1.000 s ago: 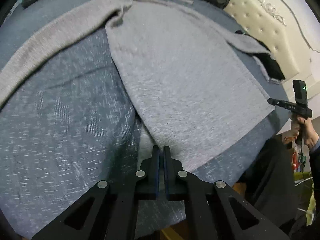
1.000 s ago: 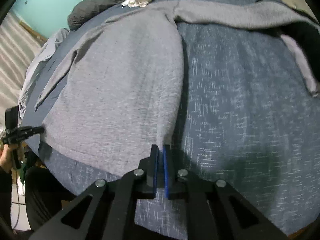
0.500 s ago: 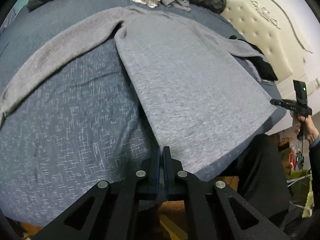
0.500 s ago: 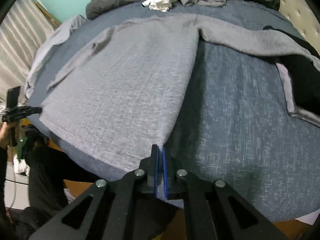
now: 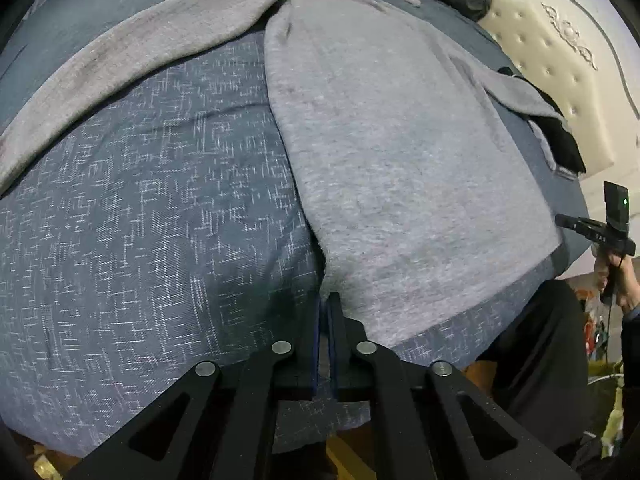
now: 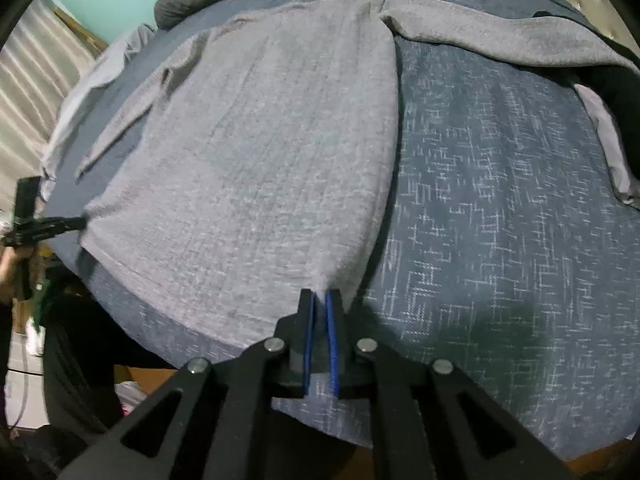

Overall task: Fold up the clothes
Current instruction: 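Lift the hem with both grippers and carry it over the body toward the collar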

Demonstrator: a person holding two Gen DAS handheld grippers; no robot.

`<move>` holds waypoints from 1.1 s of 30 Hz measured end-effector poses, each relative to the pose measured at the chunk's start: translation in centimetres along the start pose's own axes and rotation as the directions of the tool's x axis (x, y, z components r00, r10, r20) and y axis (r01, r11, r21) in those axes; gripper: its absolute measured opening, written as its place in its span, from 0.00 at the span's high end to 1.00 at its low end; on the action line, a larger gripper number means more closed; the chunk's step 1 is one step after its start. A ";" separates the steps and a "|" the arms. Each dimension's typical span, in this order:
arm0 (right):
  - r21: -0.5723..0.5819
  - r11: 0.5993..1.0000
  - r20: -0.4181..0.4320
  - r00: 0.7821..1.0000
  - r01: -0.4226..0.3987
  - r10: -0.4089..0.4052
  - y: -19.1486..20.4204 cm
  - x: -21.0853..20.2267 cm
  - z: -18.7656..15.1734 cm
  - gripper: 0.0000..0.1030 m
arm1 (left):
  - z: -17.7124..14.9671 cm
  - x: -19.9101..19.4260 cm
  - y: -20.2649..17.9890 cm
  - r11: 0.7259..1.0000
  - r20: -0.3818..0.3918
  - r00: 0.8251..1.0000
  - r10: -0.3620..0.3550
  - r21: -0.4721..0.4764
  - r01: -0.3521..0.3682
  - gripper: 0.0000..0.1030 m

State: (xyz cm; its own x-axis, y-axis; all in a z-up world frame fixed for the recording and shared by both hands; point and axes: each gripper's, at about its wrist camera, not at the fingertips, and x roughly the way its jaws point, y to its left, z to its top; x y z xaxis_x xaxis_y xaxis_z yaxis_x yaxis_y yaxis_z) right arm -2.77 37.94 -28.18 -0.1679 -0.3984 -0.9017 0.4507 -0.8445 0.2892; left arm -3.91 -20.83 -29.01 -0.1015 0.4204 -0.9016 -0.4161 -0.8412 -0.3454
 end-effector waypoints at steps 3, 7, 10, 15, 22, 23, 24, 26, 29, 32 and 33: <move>0.002 1.000 0.029 0.999 0.016 -0.016 -0.6 -1.6 0.8 0.93 | 1.1 -1.5 -0.3 1.000 0.017 1.000 0.012 0.005 -0.012 0.92; -0.009 0.999 0.082 0.996 0.046 -0.045 -1.0 -3.7 3.9 0.83 | 4.6 -3.4 0.0 1.000 0.077 0.997 0.017 0.006 -0.018 0.78; 0.003 0.998 0.131 0.989 0.065 -0.065 -1.6 -4.8 7.0 0.79 | 7.9 -4.4 0.3 0.999 0.121 0.992 0.031 0.011 -0.032 0.72; 0.023 0.996 0.199 0.976 0.085 -0.088 -2.7 -5.6 12.7 0.74 | 14.7 -4.5 1.0 0.998 0.174 0.984 0.039 0.045 -0.048 0.72; 0.007 0.993 0.244 0.962 0.122 -0.120 -3.8 -2.5 22.4 0.70 | 24.9 -2.0 1.2 0.991 0.215 0.975 0.063 0.101 -0.086 0.58; 0.003 0.992 0.248 0.961 0.126 -0.123 -4.0 -2.0 23.8 0.68 | 26.4 -1.5 1.3 0.990 0.216 0.974 0.071 0.106 -0.096 0.57; -0.001 0.991 0.252 0.960 0.131 -0.126 -4.1 -1.4 25.1 0.67 | 27.8 -0.9 1.3 0.988 0.217 0.973 0.081 0.112 -0.107 0.57; -0.019 0.991 0.250 0.960 0.134 -0.125 -3.9 0.2 27.7 0.66 | 30.6 0.4 1.4 0.984 0.217 0.971 0.102 0.123 -0.131 0.57; -0.049 0.989 0.244 0.962 0.137 -0.122 -3.6 2.8 31.7 0.66 | 34.4 2.4 1.8 0.978 0.218 0.968 0.126 0.136 -0.158 0.57; -0.080 0.984 0.240 0.961 0.158 -0.135 -3.3 5.3 35.1 0.64 | 37.6 4.4 2.4 0.976 0.211 0.969 0.132 0.143 -0.164 0.57; -0.091 0.982 0.239 0.961 0.166 -0.140 -3.2 6.1 36.2 0.64 | 38.6 5.1 2.6 0.975 0.207 0.969 0.135 0.144 -0.166 0.57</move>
State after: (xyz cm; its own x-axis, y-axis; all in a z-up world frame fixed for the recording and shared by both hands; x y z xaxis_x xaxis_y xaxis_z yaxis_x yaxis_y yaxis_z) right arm -37.00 25.23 -22.93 -0.4338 -0.3500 -0.8302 0.4941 -0.8629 0.1056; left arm -40.38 -7.73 -24.48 -0.3410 0.3644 -0.8666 -0.5195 -0.8413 -0.1493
